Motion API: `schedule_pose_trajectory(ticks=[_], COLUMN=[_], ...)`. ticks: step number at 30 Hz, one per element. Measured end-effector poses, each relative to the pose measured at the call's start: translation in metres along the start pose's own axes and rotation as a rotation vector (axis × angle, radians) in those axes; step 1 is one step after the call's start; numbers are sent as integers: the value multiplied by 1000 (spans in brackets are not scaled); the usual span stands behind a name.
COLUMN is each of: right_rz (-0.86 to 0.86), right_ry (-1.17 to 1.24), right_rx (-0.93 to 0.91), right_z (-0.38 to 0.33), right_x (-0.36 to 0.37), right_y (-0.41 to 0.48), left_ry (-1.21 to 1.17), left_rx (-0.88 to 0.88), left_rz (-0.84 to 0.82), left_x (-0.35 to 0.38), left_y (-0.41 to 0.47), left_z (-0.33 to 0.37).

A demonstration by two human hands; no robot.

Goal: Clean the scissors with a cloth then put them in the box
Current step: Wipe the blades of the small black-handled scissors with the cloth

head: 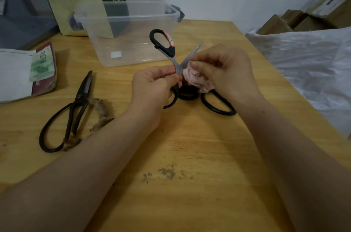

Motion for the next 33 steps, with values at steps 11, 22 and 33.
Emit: schedule_pose_trajectory(ticks=[11, 22, 33], right_rz=[6, -169, -266], right_ry=[22, -339, -467], right_rx=[-43, -120, -138], right_z=[1, -5, -6], right_x=[17, 32, 37], right_y=[-2, 4, 2], left_ry=[4, 56, 94], left_rx=[15, -56, -69], left_rz=[-17, -15, -41], left_x=[1, -3, 1], left_y=[1, 3, 2], left_z=[-1, -12, -14])
Point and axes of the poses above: each hand's wrist, its own y-axis towards the middle knuckle, its own x-axis out of the palm, z = x × y, the point moved 8 cm from there along y, towards the middle knuckle, and after that the axes turned 9 degrees about -z, right-handed, at the moved point
